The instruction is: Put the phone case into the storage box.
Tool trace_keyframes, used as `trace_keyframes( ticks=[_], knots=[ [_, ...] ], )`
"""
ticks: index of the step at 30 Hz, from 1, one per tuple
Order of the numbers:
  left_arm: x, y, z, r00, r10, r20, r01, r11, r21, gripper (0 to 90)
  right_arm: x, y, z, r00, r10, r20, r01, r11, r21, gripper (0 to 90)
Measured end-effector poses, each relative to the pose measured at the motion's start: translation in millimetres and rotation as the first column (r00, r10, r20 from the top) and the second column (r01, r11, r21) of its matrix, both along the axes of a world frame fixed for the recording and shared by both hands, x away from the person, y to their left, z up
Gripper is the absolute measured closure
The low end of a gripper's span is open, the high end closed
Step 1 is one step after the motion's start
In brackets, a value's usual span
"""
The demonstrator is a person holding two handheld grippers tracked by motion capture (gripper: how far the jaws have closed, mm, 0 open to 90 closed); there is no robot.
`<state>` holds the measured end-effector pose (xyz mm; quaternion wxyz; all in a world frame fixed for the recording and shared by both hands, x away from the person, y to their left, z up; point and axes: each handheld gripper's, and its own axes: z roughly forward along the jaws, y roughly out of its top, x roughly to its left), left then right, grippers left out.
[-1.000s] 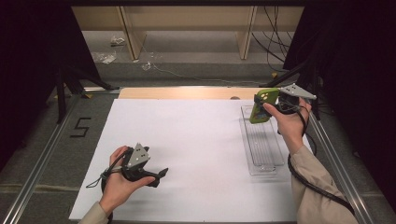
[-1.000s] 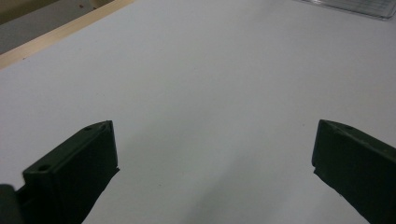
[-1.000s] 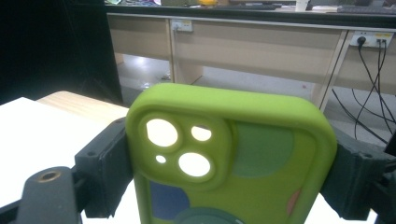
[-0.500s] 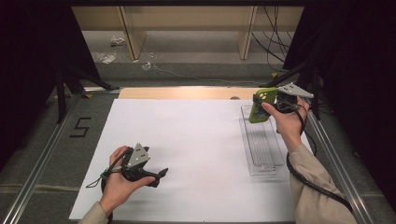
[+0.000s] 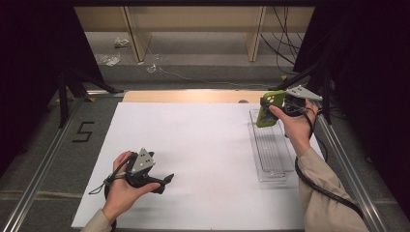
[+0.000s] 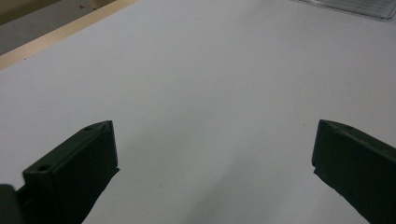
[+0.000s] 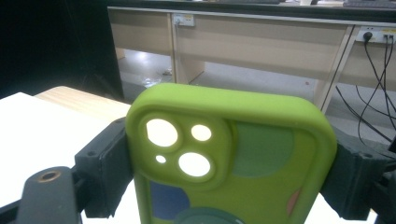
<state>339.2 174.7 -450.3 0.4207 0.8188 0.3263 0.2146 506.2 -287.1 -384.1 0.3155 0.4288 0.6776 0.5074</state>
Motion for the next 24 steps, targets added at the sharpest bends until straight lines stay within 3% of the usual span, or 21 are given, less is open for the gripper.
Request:
trace_keyframes(
  ticks=[24],
  knots=[
    [-0.7, -0.5, 1.9, 1.0000, -0.005, 0.007, 0.005, 1.0000, -0.007, 0.0, 7.9, 5.6, -1.3, 0.9999, -0.015, -0.004, 0.015, 1.000, -0.021, 17.0]
  ],
)
